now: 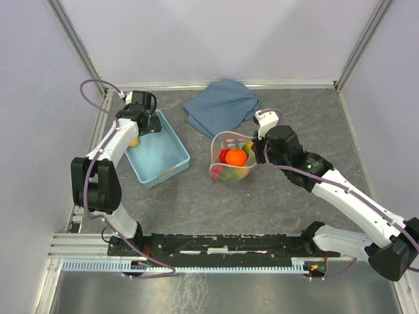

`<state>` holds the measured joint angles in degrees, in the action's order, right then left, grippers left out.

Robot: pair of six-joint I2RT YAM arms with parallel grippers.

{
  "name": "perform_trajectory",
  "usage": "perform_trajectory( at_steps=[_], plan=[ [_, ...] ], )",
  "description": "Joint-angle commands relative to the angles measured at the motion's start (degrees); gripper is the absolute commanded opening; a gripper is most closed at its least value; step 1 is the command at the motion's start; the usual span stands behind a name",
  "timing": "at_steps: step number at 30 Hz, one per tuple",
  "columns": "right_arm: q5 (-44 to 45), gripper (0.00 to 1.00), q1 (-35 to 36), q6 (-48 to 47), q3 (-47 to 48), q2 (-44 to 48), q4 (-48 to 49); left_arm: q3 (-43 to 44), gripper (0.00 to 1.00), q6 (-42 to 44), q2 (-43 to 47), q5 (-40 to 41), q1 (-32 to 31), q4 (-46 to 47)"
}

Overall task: Place the food in the zip-top bag and seal the zipper
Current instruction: Pick up the fake fruit from the bin.

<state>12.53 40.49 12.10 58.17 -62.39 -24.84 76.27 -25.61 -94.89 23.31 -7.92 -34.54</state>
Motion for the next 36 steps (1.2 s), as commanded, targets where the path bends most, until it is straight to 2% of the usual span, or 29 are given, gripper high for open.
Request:
perform_trajectory(
  at_steps=[1,7,17,29,36],
  plan=[
    [-0.32,0.02,-0.14,-0.67,-0.4,2.17,3.3,5.25,0.97,3.87,-4.03,3.95,1.97,-0.83],
    [-0.14,0.02,-0.14,-0.76,-0.77,2.27,3.23,9.65,0.93,5.52,-9.75,6.85,4.27,-1.86],
    [0.25,0.02,-0.11,-1.0,-1.11,2.05,3.07,13.12,0.9,7.29,-18.19,6.99,7.09,-1.21],
    [0.62,0.02,-0.12,-1.02,-1.13,1.06,3.15,14.12,0.89,7.41,-24.14,4.69,7.77,-0.69],
    [1.09,0.02,-0.14,-1.02,-1.34,1.27,3.09,14.15,0.87,6.96,-23.89,3.33,7.75,-0.62]
  ],
)
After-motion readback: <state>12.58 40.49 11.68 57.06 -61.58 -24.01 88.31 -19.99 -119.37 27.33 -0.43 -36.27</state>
